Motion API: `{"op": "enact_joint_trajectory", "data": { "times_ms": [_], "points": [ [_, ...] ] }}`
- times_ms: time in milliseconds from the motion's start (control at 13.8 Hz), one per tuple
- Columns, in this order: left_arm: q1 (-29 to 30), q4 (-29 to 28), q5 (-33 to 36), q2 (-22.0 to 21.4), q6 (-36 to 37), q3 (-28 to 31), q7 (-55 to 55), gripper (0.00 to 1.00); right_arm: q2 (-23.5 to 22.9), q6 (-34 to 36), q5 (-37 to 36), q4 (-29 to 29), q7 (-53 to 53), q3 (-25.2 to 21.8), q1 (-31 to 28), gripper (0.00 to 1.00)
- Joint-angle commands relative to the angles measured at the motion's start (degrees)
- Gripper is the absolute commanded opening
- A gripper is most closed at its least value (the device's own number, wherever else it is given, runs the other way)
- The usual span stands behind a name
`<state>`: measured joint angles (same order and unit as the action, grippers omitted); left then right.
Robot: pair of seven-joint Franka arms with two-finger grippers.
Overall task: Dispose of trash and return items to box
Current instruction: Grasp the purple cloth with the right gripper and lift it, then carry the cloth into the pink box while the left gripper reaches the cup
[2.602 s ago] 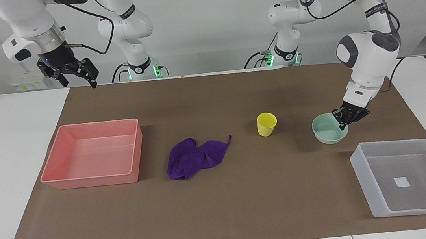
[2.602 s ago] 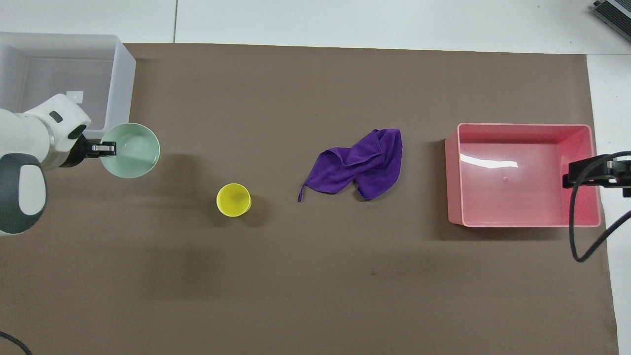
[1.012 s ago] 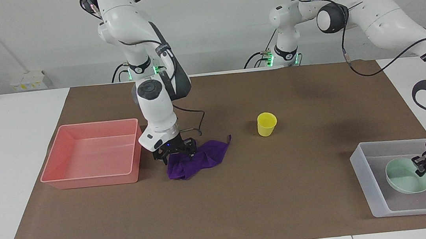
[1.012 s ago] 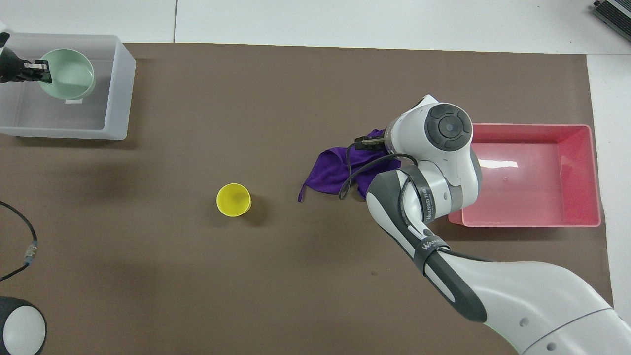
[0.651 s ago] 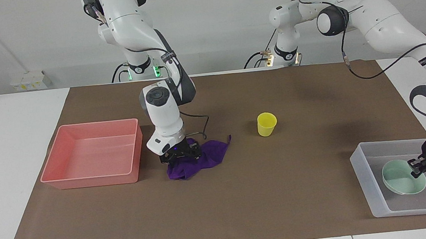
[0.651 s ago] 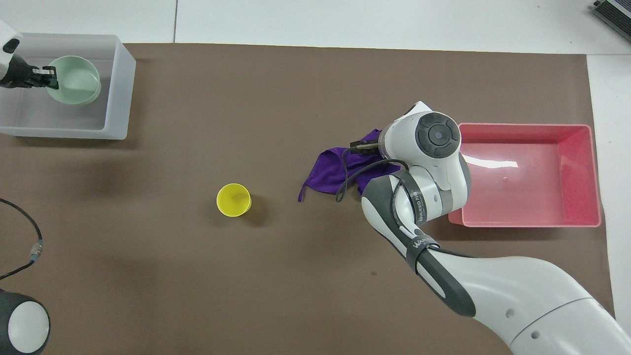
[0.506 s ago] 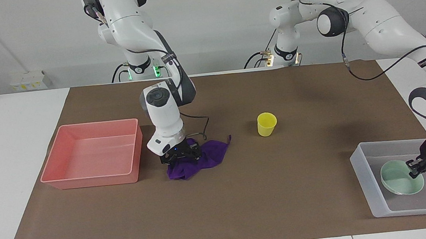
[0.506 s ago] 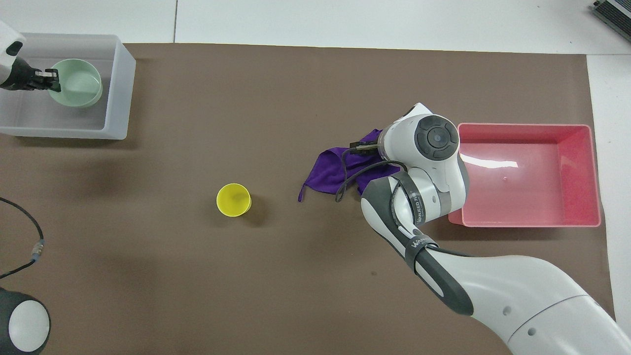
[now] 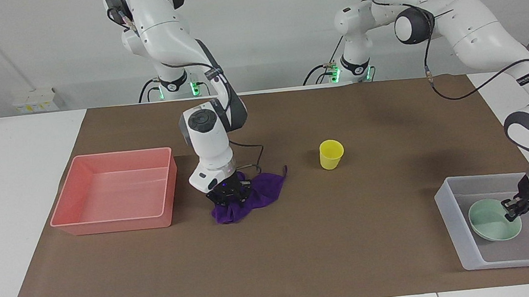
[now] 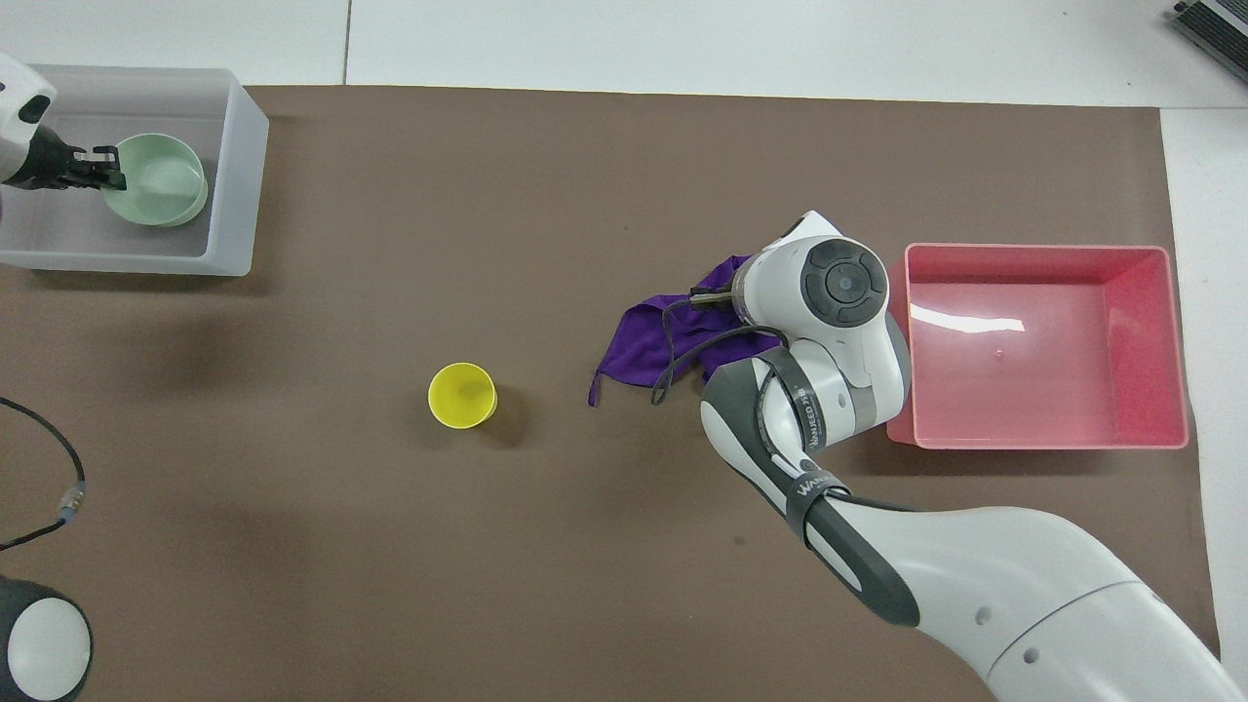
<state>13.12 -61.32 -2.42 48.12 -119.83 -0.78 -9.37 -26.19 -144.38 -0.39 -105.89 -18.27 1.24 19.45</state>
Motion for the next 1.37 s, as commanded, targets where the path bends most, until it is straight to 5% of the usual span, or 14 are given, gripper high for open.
{"op": "enact_joint_trajectory", "data": {
  "times_ms": [0,72,289,434,940,1301],
  "points": [
    [0.33,-2.75,-0.31,-2.76,0.03,-0.54,-1.0,0.58,0.52,2.07,-0.4,0.07,-0.98,-0.27,0.23,0.0],
    [0.15,-2.84,-0.31,-3.81,0.12,-0.54,-1.0,0.74,1.05,3.48,-0.49,0.25,-0.98,-0.36,0.23,0.0],
    [-0.55,-2.92,-0.13,-6.89,2.49,-0.72,-0.92,1.0,5.17,8.92,-0.49,0.69,-1.07,-0.36,0.15,0.0],
    [-3.0,-5.98,-0.22,-11.36,3.63,-0.54,-0.74,1.0,9.2,13.57,-0.4,0.78,-1.15,-0.36,0.15,0.0],
    [-12.48,-32.77,-0.22,-32.28,2.24,-0.63,4.95,1.0,22.48,29.49,-0.31,2.97,-0.54,-0.62,-2.66,0.0],
    [-21.81,-41.84,-0.13,-36.95,1.01,-0.63,12.26,1.0,25.92,37.76,-0.58,7.8,3.31,-1.06,-8.45,0.0]
  ]
}}
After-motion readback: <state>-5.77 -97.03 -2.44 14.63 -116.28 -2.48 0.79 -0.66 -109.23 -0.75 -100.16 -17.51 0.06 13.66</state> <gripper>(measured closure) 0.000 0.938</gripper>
